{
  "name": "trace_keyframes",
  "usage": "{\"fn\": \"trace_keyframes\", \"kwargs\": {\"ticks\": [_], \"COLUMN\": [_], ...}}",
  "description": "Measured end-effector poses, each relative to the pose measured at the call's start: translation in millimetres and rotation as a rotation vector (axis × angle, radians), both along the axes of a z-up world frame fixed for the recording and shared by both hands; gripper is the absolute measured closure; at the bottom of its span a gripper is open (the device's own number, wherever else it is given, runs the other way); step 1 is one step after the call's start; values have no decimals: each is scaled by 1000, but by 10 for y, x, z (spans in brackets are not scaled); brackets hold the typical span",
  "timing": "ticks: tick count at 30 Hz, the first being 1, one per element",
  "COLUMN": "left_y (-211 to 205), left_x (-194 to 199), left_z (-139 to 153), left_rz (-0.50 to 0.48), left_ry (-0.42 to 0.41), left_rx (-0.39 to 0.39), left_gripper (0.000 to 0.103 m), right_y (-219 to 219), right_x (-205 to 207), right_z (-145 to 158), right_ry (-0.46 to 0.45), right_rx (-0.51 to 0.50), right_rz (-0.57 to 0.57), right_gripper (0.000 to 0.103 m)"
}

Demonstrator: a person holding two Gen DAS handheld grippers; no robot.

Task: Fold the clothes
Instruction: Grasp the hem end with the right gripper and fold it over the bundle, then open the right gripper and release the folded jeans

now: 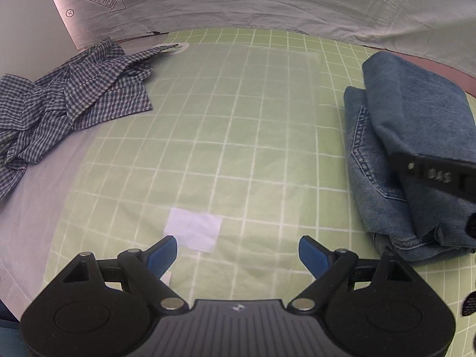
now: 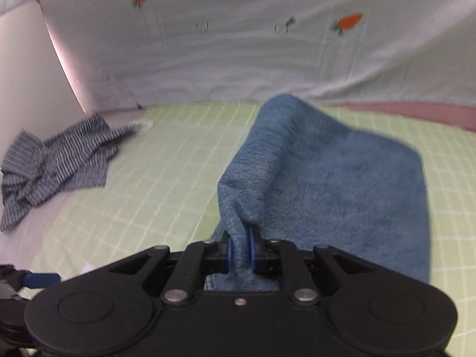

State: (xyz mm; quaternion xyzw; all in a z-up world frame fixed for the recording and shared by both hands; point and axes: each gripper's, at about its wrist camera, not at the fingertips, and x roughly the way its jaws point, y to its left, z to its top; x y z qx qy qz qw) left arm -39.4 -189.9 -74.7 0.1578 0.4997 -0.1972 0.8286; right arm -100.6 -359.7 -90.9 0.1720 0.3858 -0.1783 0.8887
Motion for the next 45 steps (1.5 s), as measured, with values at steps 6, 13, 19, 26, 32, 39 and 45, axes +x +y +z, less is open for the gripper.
{"fn": "trace_keyframes", "kwargs": {"ticks": [6,13,19,26,32,39,45], "left_y": [11,-262,-590,-1055,-1447,-1581,-1451], "left_x": [26,-9,-98,-68,78,380,478], "left_z": [-22,37,133,220,-40,-380,-524], "left_rz": [-12,-34,-15,16,4,35,64], "left_ry": [14,8,1,18,127,263,364], "left_rx": [-1,-34,-109,-233,-226,-227,-333], "left_gripper": [14,14,14,9,7,0,0], "right_y": [153,26,-375,-903,-1213,-1488,-1611], "right_x": [50,-302,-774,-1156,-1162,-877,-771], "right_z": [-40,172,362,228,5,-256,-416], "right_ry": [-38,-102,-154,-86,-32,-7,-18], "right_rx": [57,71,48,33,78,155,252], "right_rz": [10,-71,-198,-302,-292,-252,-273], "right_gripper": [45,35,23,20,18,12,4]}}
